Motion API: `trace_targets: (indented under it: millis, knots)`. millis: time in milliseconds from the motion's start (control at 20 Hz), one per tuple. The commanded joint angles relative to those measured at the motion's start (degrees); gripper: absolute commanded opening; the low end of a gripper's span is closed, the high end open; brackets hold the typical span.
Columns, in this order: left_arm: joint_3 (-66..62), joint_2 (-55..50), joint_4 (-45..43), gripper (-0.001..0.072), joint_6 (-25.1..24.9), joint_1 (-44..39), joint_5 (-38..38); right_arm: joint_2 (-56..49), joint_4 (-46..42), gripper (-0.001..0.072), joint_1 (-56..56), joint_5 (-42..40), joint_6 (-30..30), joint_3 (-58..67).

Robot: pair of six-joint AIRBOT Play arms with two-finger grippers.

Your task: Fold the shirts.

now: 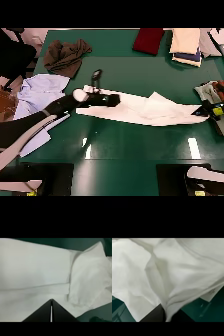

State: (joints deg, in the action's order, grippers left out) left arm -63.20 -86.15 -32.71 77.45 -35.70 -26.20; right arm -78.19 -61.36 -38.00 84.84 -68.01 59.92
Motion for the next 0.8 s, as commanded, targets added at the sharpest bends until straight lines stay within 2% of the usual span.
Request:
trace_targets:
  millis: [0,200,300,550,750]
  knots:
    - [-11.4,-11.3,0.1,0.0022,-0.2,-4.2,-0.5,5.2,0.4,0.002,-2.8,-3.5,3.1,-0.8]
    - [-16.0,-18.4,0.3,0.0021,0.1,-4.5,-5.6,4.2,8.1,0.002,0.0,-2.0,5.1,6.6]
    - [-16.0,-19.9,0.2,0.0021,0.1,-4.7,-5.7,3.7,9.4,0.002,4.3,0.1,5.1,10.7]
    - [-16.0,-21.3,2.4,0.0021,0.1,-4.7,-4.5,5.7,17.4,0.002,20.8,-0.2,3.2,16.7]
    - [-16.0,-21.4,2.6,0.0021,0.1,-4.7,-4.7,6.4,18.3,0.0021,36.7,-6.7,-1.3,20.2]
